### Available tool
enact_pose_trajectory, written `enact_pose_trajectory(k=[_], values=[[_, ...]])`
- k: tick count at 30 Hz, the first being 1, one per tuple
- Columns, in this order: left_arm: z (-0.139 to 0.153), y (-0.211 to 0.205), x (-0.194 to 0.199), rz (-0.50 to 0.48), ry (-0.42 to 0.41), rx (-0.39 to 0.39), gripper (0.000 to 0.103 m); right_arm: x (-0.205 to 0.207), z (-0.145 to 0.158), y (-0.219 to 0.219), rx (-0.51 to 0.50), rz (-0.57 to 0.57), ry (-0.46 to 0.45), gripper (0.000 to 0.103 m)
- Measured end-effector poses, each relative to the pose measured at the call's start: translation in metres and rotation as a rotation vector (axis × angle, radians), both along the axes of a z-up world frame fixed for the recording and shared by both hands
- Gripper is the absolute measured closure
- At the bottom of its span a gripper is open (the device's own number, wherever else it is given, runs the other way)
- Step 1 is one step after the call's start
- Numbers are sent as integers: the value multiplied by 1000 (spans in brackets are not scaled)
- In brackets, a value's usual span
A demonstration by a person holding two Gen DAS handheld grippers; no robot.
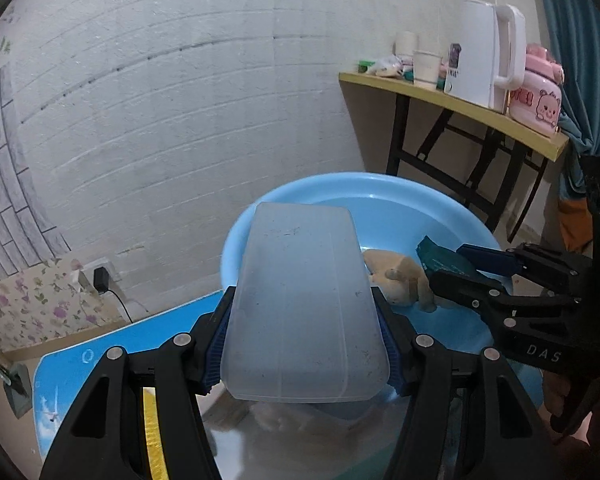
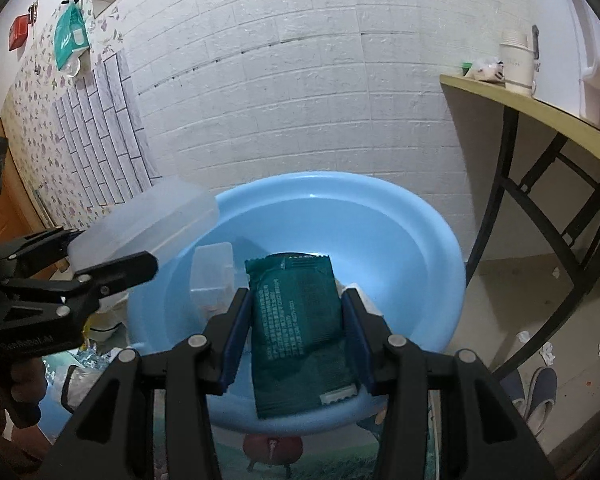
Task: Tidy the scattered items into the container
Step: 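Lower the frosted box and green packet into the blue basin and open both tools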
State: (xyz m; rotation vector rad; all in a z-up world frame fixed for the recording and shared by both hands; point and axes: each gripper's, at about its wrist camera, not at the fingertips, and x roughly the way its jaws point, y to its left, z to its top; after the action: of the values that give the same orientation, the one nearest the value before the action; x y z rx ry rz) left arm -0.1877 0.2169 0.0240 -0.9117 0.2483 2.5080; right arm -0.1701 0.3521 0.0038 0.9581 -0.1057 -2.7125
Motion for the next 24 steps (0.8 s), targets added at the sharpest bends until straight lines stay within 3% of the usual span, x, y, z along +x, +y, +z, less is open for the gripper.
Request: enact_pose_trajectory(k=[9, 14, 24], values=[[-10, 12, 0, -28, -23, -19, 41, -4, -6, -3, 9, 14, -4, 56], [-8, 9, 2, -24, -20, -14, 32, -1, -8, -11, 29, 39, -15, 54], [2, 2, 14, -14, -3, 6, 31, 9, -3, -14, 30, 43, -25, 53]])
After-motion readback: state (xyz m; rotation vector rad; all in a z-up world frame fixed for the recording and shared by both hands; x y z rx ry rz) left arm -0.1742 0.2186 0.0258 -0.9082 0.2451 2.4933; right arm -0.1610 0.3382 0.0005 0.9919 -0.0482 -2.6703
